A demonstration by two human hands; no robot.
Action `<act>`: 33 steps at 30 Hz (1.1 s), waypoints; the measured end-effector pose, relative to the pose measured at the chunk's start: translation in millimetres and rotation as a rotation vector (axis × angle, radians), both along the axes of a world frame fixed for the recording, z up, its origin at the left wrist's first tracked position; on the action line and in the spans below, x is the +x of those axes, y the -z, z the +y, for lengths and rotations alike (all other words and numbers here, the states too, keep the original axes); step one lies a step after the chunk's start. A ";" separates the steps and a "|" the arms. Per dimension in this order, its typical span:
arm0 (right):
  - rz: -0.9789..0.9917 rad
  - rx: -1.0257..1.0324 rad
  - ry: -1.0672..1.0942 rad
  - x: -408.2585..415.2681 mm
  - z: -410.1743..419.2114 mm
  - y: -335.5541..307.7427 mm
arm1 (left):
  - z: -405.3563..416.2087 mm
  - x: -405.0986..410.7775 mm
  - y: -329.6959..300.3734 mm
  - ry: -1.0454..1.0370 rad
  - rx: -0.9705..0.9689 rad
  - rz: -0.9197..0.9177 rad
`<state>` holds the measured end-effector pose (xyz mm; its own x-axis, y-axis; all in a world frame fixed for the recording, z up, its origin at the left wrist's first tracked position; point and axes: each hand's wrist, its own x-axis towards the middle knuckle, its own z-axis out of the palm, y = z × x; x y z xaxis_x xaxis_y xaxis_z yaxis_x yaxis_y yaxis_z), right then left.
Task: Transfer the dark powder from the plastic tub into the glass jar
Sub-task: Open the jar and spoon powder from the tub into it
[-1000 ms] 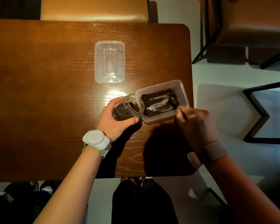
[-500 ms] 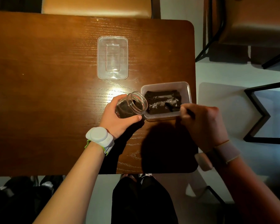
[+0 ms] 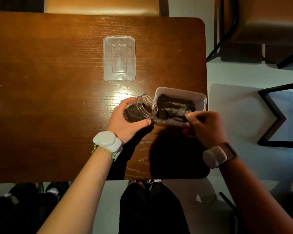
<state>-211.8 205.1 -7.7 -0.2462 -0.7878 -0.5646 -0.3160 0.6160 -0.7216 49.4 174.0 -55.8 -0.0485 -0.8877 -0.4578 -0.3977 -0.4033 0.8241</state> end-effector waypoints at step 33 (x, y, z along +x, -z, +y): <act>0.078 -0.443 -0.297 37.2 10.1 -17.7 | 0.3 -0.7 -3.2 0.004 -0.015 0.024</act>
<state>-174.6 215.2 10.0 -0.0046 -0.9885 -0.1514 -0.4931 0.1339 -0.8596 48.7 174.3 -52.6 -0.0630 -0.8941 -0.4434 -0.3797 -0.3894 0.8391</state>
